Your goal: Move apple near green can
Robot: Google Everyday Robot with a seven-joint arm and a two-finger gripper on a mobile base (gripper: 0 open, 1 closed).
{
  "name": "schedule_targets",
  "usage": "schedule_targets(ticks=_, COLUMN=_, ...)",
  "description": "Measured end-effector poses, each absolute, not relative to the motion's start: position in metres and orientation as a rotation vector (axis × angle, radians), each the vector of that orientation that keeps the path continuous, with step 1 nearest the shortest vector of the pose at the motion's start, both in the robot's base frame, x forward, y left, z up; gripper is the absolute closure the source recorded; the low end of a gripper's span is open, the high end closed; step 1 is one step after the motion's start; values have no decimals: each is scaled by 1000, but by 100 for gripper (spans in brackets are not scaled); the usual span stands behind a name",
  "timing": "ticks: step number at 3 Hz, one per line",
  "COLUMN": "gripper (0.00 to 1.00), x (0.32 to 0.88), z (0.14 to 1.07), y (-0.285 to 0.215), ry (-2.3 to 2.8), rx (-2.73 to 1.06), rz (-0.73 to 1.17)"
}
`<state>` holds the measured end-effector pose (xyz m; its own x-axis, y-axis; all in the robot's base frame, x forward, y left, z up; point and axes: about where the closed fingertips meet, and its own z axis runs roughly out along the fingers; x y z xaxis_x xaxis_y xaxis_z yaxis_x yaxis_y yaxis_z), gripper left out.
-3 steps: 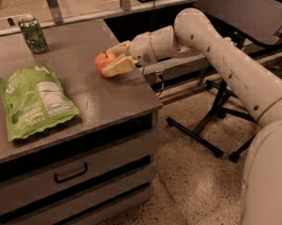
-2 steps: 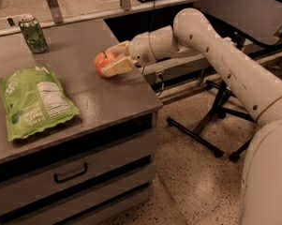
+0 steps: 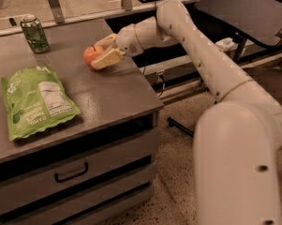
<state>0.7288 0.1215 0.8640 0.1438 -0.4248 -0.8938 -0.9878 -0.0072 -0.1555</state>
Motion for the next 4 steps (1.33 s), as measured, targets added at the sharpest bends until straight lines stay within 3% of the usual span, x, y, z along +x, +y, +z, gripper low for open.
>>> schedule_targets(ticks=2, gripper=100, x=741, z=862, y=134, ry=1409, rx=-1579, rz=835)
schedule_targets(ticks=4, gripper=100, x=751, z=917, y=116, ry=1452, rx=-1527, rz=695)
